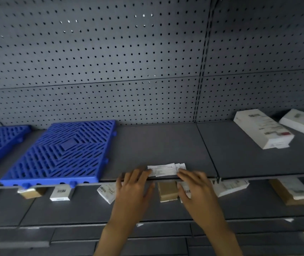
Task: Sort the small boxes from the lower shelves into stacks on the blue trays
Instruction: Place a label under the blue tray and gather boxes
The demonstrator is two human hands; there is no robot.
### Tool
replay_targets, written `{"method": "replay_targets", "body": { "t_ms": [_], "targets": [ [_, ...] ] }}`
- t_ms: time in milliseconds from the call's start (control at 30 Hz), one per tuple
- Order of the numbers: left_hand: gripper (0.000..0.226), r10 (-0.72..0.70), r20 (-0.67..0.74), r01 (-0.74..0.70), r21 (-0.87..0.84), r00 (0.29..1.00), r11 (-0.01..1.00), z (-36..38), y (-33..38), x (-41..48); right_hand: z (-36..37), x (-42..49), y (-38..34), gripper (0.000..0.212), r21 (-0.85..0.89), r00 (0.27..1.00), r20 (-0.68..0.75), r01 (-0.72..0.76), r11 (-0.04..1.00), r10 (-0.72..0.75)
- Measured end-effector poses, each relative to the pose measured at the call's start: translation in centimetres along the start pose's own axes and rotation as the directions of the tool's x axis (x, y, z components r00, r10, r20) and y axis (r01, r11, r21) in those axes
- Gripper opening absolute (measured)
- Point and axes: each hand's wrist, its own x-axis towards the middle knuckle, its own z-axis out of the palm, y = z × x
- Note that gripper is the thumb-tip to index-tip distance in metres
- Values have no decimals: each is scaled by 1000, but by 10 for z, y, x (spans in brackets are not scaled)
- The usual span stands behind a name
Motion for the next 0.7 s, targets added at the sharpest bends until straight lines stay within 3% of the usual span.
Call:
{"method": "replay_targets", "body": {
  "t_ms": [100, 333, 467, 700],
  "targets": [
    [38, -49, 1, 49, -10, 999, 999, 5, 5, 1, 6, -1, 1, 38, 31, 997, -65, -33, 999, 35],
    [23, -198, -92, 171, -239, 976, 956, 6, 16, 10, 22, -2, 2, 27, 75, 978, -203, -33, 997, 48],
    [13, -226, -160, 172, -294, 961, 940, 9, 18, 16, 24, -2, 2, 28, 86, 977, -204, -40, 995, 57],
    [22, -269, -83, 209, -431, 960, 878, -8, 18, 20, 24, -8, -9, 36, 80, 987, -130, -86, 993, 96]
  ]
}}
